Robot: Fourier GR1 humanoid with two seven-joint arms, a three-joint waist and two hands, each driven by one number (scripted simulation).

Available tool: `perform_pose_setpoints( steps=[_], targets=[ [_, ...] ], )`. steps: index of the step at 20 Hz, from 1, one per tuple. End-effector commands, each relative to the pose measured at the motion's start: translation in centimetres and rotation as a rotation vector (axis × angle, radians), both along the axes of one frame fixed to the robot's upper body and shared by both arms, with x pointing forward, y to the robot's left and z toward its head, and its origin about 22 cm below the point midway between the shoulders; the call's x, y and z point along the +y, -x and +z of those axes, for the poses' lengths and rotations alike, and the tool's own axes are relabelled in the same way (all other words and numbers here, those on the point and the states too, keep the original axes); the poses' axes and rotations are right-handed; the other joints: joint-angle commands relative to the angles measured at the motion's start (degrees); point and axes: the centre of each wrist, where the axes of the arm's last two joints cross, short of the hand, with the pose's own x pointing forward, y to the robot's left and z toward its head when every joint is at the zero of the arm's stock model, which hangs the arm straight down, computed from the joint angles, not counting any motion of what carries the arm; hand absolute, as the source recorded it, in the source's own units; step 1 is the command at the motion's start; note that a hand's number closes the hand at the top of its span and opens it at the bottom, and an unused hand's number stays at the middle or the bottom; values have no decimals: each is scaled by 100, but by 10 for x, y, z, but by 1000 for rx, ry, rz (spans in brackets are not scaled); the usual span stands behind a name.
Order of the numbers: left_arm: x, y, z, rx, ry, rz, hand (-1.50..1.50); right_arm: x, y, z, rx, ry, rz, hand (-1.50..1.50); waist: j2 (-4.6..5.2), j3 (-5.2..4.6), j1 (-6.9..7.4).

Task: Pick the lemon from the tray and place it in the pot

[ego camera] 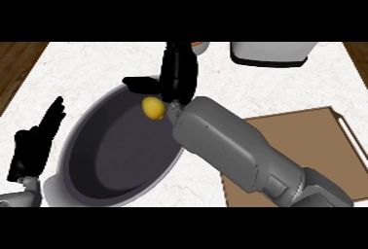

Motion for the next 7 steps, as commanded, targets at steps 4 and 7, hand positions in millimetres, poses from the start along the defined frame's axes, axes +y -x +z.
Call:
perform_pose_setpoints(
  steps=[4, 7],
  targets=[
    [7, 23, -7, 17, -9, 49, 0, -11, 38, -27, -1, -136, 77, -150, -72, -2, -311],
    [25, 12, 10, 0, -6, 61, 0, -23, 48, -37, -12, -170, 48, -150, -74, -3, -348]
  ],
)
